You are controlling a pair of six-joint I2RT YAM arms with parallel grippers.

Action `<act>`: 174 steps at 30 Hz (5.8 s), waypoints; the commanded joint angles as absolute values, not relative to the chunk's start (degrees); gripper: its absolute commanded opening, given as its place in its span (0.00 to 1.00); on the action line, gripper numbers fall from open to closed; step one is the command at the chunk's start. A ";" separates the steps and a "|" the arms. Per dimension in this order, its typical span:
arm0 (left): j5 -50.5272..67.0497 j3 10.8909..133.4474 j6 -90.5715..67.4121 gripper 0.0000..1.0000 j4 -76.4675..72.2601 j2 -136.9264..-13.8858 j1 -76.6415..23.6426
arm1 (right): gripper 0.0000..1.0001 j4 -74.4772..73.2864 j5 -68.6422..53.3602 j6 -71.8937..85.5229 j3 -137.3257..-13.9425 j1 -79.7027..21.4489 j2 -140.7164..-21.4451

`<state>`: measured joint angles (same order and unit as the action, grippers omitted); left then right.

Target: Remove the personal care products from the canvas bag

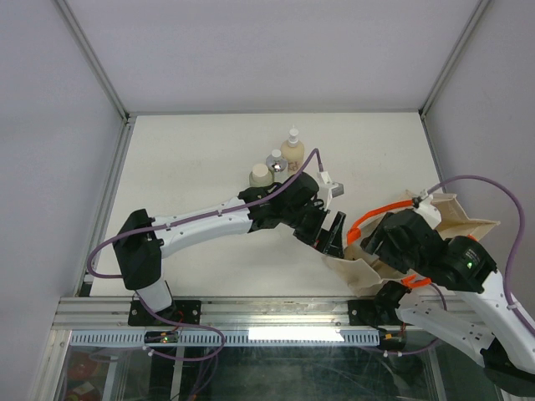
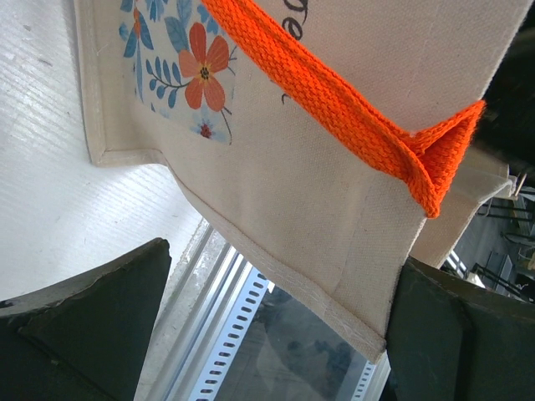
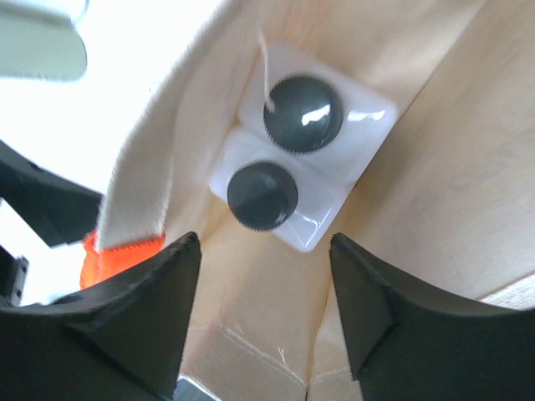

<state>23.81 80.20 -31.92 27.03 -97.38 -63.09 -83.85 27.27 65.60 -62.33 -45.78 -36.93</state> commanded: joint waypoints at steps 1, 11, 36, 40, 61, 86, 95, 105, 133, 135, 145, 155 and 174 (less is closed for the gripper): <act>21.82 81.45 -29.10 0.99 29.38 -98.08 -63.90 | 0.75 -85.11 40.55 69.87 -63.90 -45.72 -39.38; 20.84 82.56 -29.27 0.99 30.34 -98.07 -63.97 | 0.83 -77.33 41.97 54.96 -61.55 -44.97 -46.31; 20.15 88.12 -27.02 0.99 33.01 -100.40 -63.92 | 0.96 -68.58 20.69 47.45 -53.68 -22.47 -51.54; 20.42 89.51 -26.40 0.99 33.73 -101.46 -63.90 | 0.99 -67.20 20.95 49.20 -50.89 -22.33 -51.92; 18.70 90.56 -26.15 0.99 34.85 -100.86 -63.93 | 0.00 -71.32 26.60 47.54 -63.25 -22.33 -50.78; 3.28 93.82 -28.65 0.99 35.98 -90.78 -60.87 | 0.00 -83.15 19.58 27.59 -99.15 -22.33 -53.80; -2.17 93.93 -29.00 0.99 36.63 -85.18 -58.10 | 0.00 -81.26 11.39 14.54 -117.90 -22.40 -63.23; -11.92 92.35 -28.26 0.99 37.17 -76.02 -54.39 | 0.00 -73.94 -4.25 8.43 -125.37 -22.35 -73.83; -39.82 91.77 -26.57 0.99 40.80 -56.12 -52.30 | 0.00 -43.85 3.89 7.70 -115.35 -54.84 -110.82; -40.49 92.12 -26.43 0.99 41.47 -55.83 -52.29 | 0.00 -43.01 4.07 7.08 -116.52 -54.84 -112.43; -41.25 92.30 -26.89 0.99 42.79 -55.45 -52.34 | 0.09 -41.66 7.61 6.31 -116.05 -54.76 -116.49; -38.77 92.20 -27.30 0.99 42.71 -56.34 -52.31 | 0.74 -43.29 7.83 6.77 -117.18 -54.76 -117.35; -32.46 89.33 -29.57 0.99 42.10 -54.99 -52.31 | 0.95 -57.93 12.69 15.55 -107.34 -51.79 -92.29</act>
